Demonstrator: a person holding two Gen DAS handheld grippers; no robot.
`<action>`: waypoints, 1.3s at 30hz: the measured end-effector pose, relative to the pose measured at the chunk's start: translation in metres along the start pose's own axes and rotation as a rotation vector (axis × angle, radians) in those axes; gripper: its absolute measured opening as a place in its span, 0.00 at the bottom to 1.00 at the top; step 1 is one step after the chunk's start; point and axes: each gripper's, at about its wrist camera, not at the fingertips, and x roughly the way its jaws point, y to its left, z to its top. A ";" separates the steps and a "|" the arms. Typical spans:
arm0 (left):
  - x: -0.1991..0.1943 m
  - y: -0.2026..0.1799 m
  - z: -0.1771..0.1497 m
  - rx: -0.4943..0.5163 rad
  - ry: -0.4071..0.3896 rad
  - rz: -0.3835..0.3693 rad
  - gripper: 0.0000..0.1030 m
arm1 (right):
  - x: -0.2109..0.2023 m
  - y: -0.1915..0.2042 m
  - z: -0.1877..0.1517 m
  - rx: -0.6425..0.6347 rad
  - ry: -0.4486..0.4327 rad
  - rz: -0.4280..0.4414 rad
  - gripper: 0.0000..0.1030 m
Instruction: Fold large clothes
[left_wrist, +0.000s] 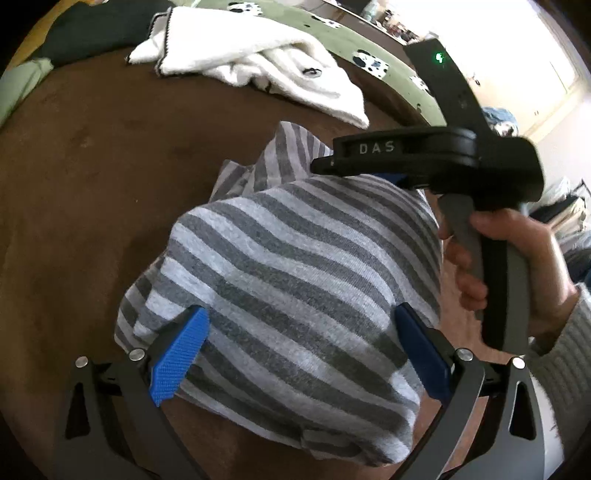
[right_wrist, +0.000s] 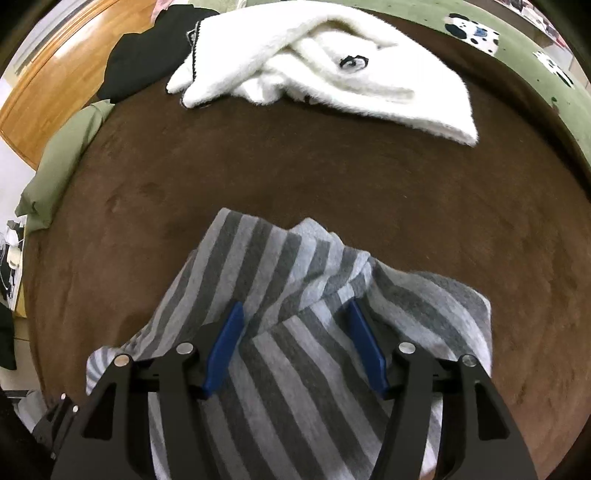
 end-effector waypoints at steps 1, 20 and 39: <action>0.001 0.003 -0.001 -0.008 -0.004 -0.007 0.95 | 0.004 0.000 0.001 -0.003 -0.008 -0.002 0.61; -0.002 -0.008 0.011 0.139 -0.014 -0.035 0.94 | -0.011 -0.001 -0.003 0.025 -0.093 0.028 0.84; 0.027 0.051 0.115 0.160 0.240 -0.225 0.94 | -0.067 -0.081 -0.140 0.725 -0.203 0.387 0.94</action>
